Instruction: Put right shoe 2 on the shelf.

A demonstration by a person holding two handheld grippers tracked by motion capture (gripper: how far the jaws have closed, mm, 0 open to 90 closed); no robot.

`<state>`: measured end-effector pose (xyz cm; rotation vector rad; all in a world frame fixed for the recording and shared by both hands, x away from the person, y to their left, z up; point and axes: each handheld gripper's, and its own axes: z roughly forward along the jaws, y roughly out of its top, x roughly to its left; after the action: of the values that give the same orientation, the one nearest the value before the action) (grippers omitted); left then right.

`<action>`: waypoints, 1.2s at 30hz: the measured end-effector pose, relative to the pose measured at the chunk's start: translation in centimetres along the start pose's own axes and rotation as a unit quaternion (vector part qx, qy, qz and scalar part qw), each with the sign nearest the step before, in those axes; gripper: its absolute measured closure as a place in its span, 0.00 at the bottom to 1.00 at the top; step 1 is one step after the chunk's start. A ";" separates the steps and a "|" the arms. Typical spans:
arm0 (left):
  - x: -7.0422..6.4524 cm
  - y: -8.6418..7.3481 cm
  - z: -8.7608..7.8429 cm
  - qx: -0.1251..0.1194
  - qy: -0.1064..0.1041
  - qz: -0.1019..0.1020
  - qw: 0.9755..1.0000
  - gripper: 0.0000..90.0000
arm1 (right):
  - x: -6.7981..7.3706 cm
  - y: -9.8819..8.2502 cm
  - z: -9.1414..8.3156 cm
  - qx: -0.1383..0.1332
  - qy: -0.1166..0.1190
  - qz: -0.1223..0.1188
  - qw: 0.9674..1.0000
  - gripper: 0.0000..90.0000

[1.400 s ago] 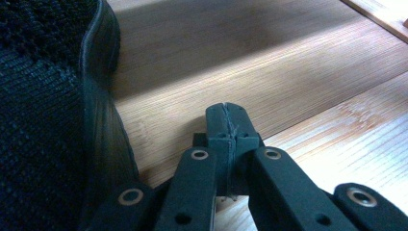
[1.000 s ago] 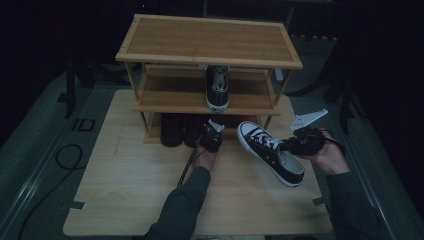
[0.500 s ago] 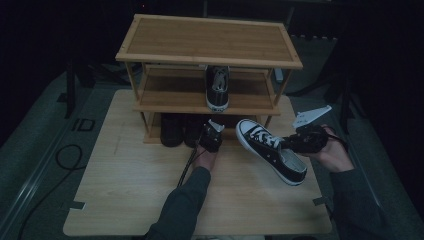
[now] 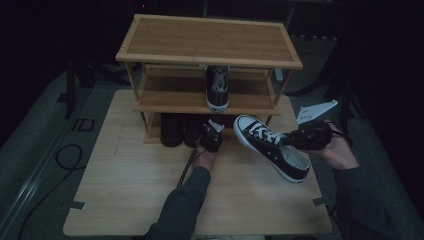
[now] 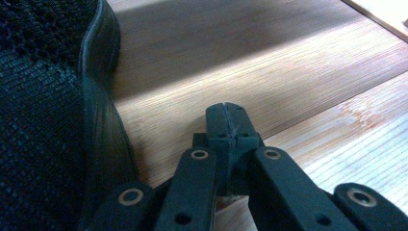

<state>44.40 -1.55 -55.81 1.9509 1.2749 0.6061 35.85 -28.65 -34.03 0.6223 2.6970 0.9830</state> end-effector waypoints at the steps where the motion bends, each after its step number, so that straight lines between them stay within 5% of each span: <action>1: 0.0 0.0 0.0 -0.001 0.000 -0.001 1.000 1.00 | 0.0 0.1 -0.1 -0.001 0.000 -0.003 1.000 0.93; 18: 0.0 0.0 0.0 0.002 -0.001 0.001 1.000 1.00 | -1.5 2.6 -1.9 -0.028 -0.024 0.003 0.999 0.93; 36: 0.0 0.0 0.0 0.001 -0.002 0.000 1.000 1.00 | -5.1 6.1 1.5 -0.050 -0.068 0.059 0.995 0.93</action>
<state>44.41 -1.50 -55.81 1.9519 1.2739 0.6022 42.77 -25.88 -30.91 0.8045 2.5011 1.0558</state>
